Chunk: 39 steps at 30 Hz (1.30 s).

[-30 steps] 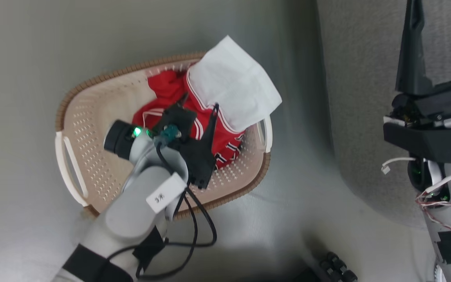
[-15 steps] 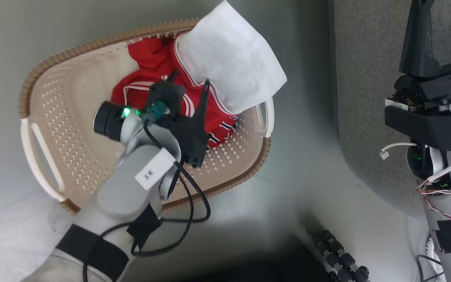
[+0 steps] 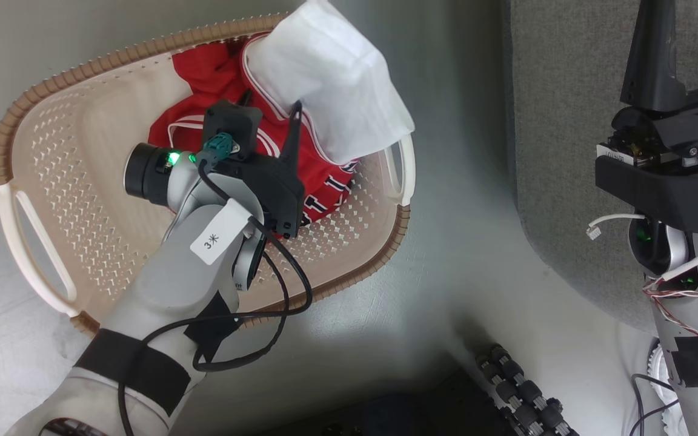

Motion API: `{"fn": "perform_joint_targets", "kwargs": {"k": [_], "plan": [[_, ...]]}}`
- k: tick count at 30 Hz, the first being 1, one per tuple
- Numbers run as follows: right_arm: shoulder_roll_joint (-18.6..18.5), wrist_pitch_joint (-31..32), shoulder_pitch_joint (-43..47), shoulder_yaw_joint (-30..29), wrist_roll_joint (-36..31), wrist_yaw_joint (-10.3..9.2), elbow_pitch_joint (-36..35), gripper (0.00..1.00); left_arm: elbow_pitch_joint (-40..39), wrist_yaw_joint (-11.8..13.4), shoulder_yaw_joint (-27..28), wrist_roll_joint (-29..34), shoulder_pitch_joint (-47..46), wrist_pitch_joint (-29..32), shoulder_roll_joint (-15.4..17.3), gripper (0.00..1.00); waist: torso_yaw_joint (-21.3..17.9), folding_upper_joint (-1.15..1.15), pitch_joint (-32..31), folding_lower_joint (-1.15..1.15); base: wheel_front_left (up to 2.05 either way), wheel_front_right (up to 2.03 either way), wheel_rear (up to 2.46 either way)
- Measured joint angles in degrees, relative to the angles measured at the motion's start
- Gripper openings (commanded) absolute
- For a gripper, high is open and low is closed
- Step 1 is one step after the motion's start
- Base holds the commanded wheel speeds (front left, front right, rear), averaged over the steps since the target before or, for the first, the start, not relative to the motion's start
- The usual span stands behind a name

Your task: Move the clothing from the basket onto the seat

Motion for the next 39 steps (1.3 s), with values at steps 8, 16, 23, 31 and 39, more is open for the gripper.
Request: {"fn": "perform_joint_targets", "kwargs": {"k": [8,16,23,31,39], "plan": [[0.5,0.0,0.0,-0.4,-0.4,0.0,1.7,1.0,1.7,-0.1,-2.2,-0.2,-0.2,-1.8,0.0,0.0,0.3,0.0,-0.6,0.0,0.0,0.0,0.0],[1.4,0.0,0.0,-0.6,-1.1,0.14,6.0,1.0,2.5,-1.8,-2.7,-2.4,0.0,-3.7,0.0,0.0,1.3,0.0,-3.7,0.0,0.0,0.0,0.0],[2.0,0.1,0.5,-0.4,-1.1,0.7,10.8,1.0,3.6,-4.6,-4.0,-1.7,0.2,-4.5,-0.1,0.0,2.6,0.0,-8.3,0.0,0.0,0.0,0.0],[2.3,0.1,2.0,0.1,-1.2,1.89,15.1,1.0,3.5,-6.7,-4.4,0.2,0.3,-5.0,0.0,0.0,4.6,0.0,-14.5,0.0,0.0,0.0,0.0],[2.1,0.1,5.1,-0.9,-1.2,2.6,19.1,1.0,-1.1,-8.7,-2.9,0.6,0.3,-5.0,0.4,0.0,7.0,0.0,-21.9,0.0,0.0,0.0,0.0]]}}
